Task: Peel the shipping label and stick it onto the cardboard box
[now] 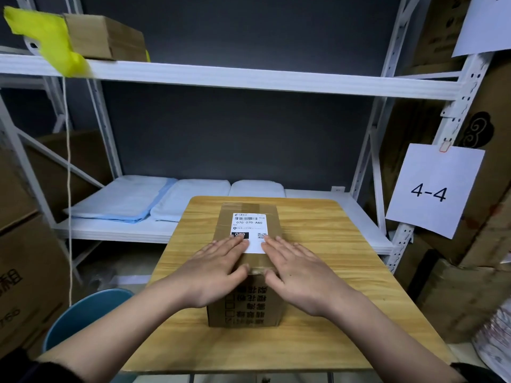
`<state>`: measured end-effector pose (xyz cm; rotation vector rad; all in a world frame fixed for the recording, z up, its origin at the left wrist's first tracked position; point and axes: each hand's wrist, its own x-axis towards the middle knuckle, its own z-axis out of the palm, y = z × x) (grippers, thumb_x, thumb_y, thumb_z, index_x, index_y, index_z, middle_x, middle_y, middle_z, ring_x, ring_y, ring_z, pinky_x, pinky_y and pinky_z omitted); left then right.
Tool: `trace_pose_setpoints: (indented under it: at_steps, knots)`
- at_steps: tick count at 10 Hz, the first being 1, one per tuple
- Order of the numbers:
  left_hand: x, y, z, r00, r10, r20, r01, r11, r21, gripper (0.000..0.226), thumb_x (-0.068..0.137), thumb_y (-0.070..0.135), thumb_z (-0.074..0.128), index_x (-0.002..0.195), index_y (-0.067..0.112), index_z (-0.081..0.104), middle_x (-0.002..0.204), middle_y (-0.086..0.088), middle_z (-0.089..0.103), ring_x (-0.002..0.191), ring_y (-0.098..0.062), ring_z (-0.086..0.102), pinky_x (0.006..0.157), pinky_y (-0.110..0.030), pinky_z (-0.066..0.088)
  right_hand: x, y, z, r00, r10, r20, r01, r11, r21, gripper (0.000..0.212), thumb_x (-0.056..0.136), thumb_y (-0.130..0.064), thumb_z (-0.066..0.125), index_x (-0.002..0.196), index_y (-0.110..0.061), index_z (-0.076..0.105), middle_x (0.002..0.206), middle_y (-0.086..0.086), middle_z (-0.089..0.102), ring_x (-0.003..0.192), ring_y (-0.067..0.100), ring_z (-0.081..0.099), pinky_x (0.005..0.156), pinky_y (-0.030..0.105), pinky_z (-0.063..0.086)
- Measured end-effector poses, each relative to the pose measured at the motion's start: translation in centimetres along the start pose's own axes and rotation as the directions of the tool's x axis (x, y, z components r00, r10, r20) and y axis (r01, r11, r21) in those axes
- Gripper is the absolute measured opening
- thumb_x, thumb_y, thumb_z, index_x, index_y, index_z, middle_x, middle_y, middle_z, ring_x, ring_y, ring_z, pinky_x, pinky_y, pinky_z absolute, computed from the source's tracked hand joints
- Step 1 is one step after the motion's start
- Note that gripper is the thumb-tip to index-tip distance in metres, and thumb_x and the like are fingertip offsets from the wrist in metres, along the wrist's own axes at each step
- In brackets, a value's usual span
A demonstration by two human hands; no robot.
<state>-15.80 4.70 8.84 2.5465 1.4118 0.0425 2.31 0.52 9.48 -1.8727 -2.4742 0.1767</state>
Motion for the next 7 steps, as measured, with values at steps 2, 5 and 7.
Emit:
trace_pose_setpoints:
  at_steps: [2,5,7]
  knots:
    - [0.1,0.3,-0.5,1.000,-0.013,0.007,0.013,0.995,-0.095,0.063,0.097,0.049,0.022,0.152,0.027,0.002,0.161,0.010,-0.004,0.148,-0.006,-0.006,0.117,-0.024,-0.003,-0.3,0.9,-1.0,0.993,0.114,0.008,-0.114,0.993,0.013,0.061,0.099,-0.045,0.019,0.153,-0.020,0.008,0.162,-0.005,0.003,0.148,0.009,0.000,0.120,0.031,0.003]
    - [2.3,-0.7,-2.4,0.949,-0.167,-0.269,0.051,0.919,-0.391,0.037,0.094,0.030,0.044,0.128,0.023,0.054,0.133,0.001,0.053,0.113,-0.016,0.054,0.097,-0.032,0.043,1.0,1.9,-3.3,0.957,0.223,-0.183,-0.200,0.970,0.134,0.045,0.092,-0.037,0.042,0.135,-0.026,0.048,0.141,-0.004,0.052,0.125,0.020,0.051,0.093,0.033,0.043]
    - [3.8,-0.6,-4.6,0.894,-0.264,-0.363,0.113,0.915,-0.387,0.041,0.092,0.031,0.043,0.131,0.023,0.050,0.134,0.002,0.056,0.117,-0.018,0.056,0.097,-0.034,0.046,3.0,2.8,-5.4,0.901,0.288,-0.325,-0.218,0.947,0.234,0.040,0.089,-0.030,0.045,0.127,-0.024,0.054,0.127,-0.004,0.062,0.113,0.022,0.058,0.090,0.036,0.049]
